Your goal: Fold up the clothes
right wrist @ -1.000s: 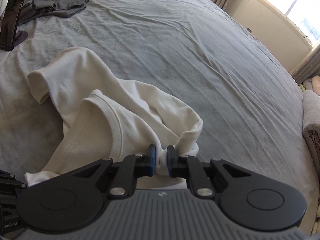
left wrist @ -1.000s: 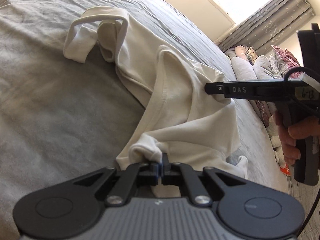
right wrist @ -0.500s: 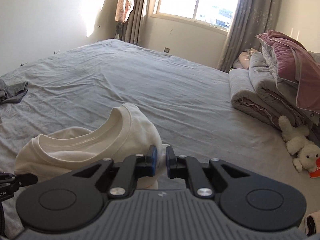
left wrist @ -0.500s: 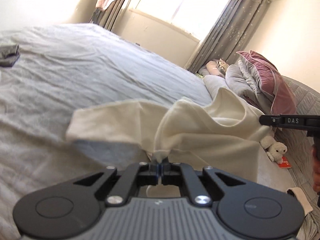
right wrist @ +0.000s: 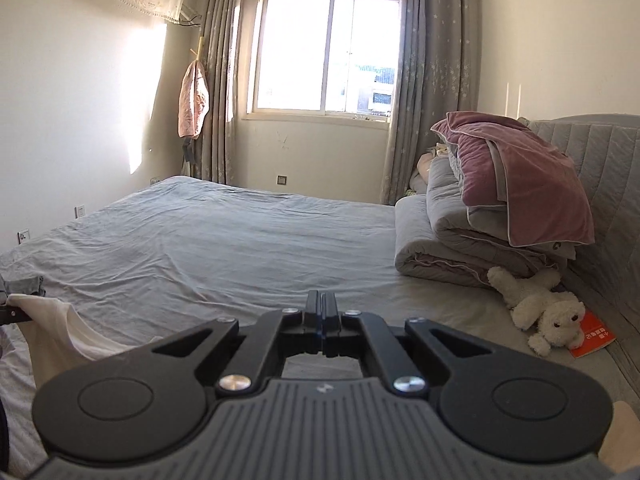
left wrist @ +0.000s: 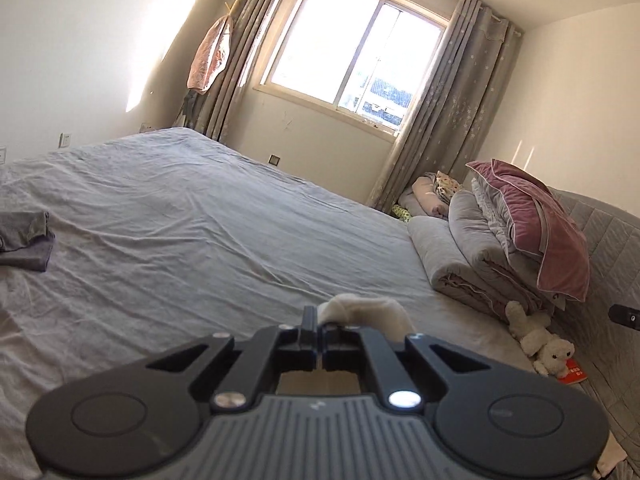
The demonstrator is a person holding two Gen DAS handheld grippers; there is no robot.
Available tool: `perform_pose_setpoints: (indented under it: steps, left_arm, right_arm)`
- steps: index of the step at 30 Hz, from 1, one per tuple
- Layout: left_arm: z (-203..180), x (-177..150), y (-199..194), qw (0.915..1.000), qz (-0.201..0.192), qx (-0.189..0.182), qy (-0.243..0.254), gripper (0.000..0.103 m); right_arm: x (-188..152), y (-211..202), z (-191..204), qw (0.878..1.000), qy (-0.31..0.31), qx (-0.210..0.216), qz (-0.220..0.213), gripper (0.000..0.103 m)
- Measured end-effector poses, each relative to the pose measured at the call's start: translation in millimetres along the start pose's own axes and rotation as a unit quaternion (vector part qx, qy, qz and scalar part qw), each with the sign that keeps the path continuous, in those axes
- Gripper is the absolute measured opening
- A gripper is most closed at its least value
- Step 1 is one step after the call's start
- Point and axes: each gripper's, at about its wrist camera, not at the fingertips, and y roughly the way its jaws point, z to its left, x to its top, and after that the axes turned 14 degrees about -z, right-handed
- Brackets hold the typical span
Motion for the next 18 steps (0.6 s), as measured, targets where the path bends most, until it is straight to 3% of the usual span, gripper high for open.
perform_pose_setpoints:
  steps: [2,8,10,11,18]
  left_arm:
    - [8.6,-7.7,1.4,0.9998,0.017,0.009,-0.006,0.002]
    - [30.6,-35.4,2.0,0.9979,0.056,0.03,0.009,0.002]
    - [37.1,-43.4,3.0,0.9971,0.066,0.036,0.013,0.002]
    - [40.5,-47.2,3.6,0.9966,0.071,0.039,0.015,0.002]
    - [72.6,-71.3,9.9,0.9904,0.114,0.078,0.004,0.002]
  right_arm:
    - [-12.7,4.2,5.8,1.0,-0.002,0.015,0.014,0.0]
    - [-53.5,28.5,30.4,0.995,0.006,0.065,0.072,0.016]
    - [-64.4,37.4,39.3,0.993,0.011,0.075,0.086,0.036]
    - [-69.9,41.8,43.8,0.992,0.014,0.08,0.093,0.041]
    - [-104.6,73.3,71.6,0.984,0.029,0.112,0.137,0.043]
